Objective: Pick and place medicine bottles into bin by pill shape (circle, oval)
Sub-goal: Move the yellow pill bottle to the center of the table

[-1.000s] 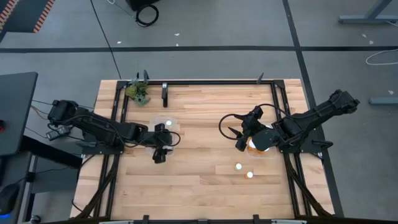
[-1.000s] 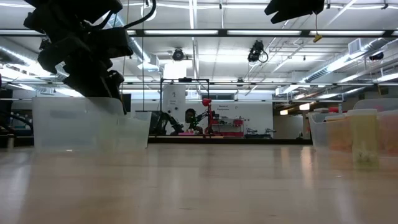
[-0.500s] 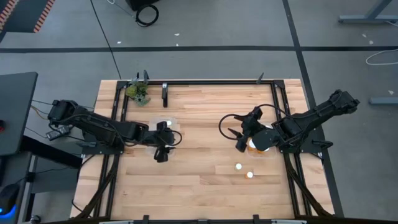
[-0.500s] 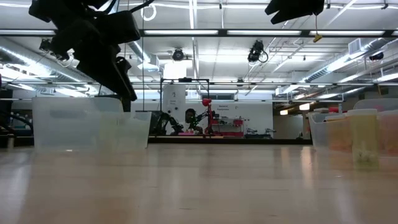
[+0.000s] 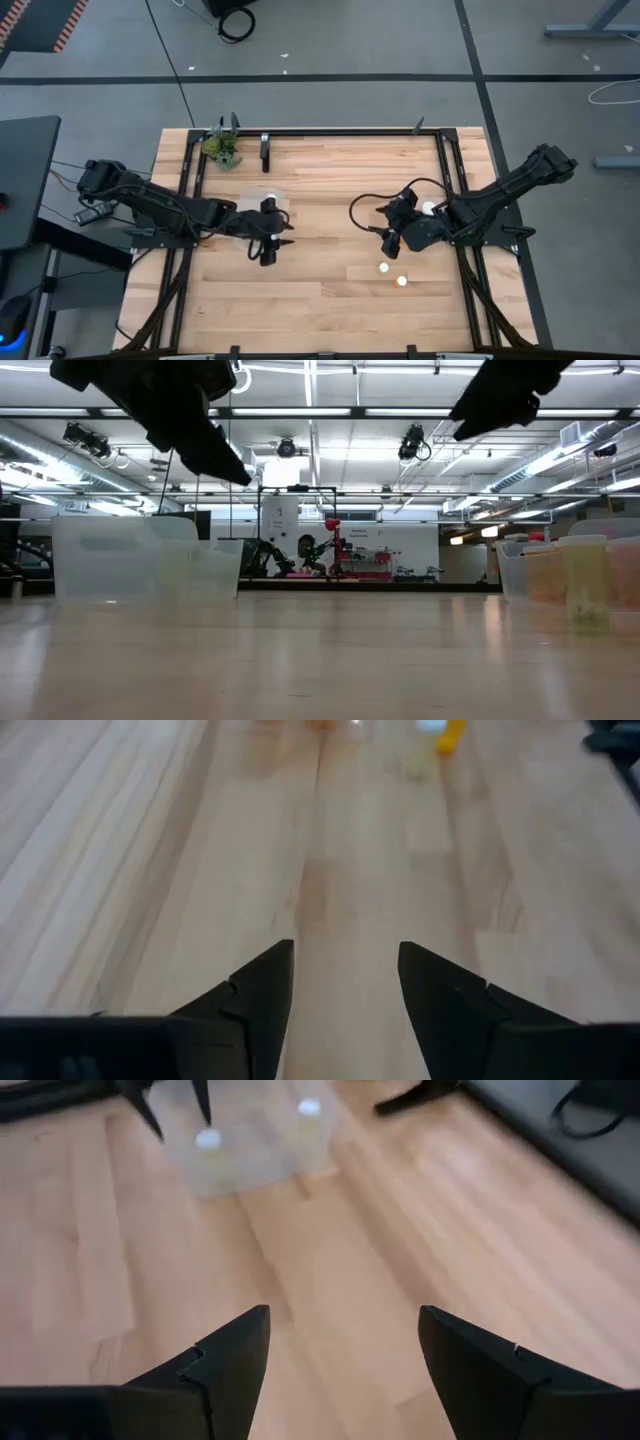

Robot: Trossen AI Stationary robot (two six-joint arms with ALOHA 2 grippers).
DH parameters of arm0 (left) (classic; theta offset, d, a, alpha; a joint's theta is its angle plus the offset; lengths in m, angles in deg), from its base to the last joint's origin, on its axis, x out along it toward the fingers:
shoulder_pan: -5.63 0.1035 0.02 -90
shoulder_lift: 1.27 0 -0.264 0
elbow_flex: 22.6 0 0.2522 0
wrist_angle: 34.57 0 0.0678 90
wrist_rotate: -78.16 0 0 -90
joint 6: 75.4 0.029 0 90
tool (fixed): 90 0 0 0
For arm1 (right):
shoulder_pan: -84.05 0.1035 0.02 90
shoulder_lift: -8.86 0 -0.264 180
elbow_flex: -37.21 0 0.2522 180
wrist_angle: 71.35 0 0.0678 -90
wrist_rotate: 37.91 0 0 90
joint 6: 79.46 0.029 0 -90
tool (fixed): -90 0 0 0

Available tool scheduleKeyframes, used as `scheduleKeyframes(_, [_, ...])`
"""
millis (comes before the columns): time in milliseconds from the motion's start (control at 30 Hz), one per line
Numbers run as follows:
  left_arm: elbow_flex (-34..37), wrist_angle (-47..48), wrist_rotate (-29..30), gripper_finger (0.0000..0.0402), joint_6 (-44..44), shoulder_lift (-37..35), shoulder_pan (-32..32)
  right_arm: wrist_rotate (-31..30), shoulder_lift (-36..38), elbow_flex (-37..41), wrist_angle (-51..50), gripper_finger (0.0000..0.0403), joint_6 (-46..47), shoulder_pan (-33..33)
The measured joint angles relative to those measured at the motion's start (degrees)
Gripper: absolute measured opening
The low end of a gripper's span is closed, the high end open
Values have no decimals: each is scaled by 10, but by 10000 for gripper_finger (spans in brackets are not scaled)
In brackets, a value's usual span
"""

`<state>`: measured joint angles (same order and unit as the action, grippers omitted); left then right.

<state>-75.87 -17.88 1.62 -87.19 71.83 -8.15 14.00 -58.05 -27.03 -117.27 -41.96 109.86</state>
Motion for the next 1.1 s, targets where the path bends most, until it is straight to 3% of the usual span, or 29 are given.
scheduleKeyframes(367, [0, -34, 0, 181, -29, 0, -18, 64, -66, 6, 17, 253, 18, 16])
scheduleKeyframes(633, [0, -34, 0, 178, -30, 0, -20, 154, -141, -32, 1, 242, 17, 30])
scheduleKeyframes(900, [0, -32, 0, 178, -26, 0, -19, 162, -192, -92, -95, 241, 46, 54])
scheduleKeyframes(1100, [0, -31, -1, 174, -25, 0, -19, 195, -218, -95, -106, 241, 43, 59])
